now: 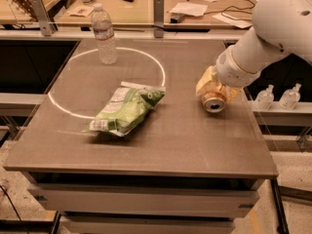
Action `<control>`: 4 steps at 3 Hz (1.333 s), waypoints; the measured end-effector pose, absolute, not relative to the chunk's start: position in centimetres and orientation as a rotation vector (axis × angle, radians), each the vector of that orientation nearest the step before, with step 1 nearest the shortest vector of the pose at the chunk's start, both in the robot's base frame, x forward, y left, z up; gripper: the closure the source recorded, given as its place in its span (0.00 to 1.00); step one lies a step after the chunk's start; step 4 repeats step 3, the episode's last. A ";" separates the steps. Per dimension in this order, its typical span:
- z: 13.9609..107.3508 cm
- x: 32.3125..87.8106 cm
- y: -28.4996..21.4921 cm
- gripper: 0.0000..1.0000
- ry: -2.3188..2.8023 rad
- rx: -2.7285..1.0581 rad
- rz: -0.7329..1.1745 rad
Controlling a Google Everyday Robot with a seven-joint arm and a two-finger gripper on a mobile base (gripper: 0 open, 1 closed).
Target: Knock orange can over
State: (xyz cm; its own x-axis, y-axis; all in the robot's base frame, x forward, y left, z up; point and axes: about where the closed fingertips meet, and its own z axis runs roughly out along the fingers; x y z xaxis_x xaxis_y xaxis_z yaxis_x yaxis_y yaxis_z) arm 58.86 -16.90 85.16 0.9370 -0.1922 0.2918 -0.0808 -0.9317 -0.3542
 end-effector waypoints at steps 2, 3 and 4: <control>87.4 59.0 -15.2 0.00 0.162 -2.723 -0.432; 87.7 58.9 -15.2 0.00 0.162 -2.718 -0.429; 87.7 58.9 -15.2 0.00 0.162 -2.718 -0.429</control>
Offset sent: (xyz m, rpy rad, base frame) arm 0.0018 0.0262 0.0446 0.1098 0.0565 0.0549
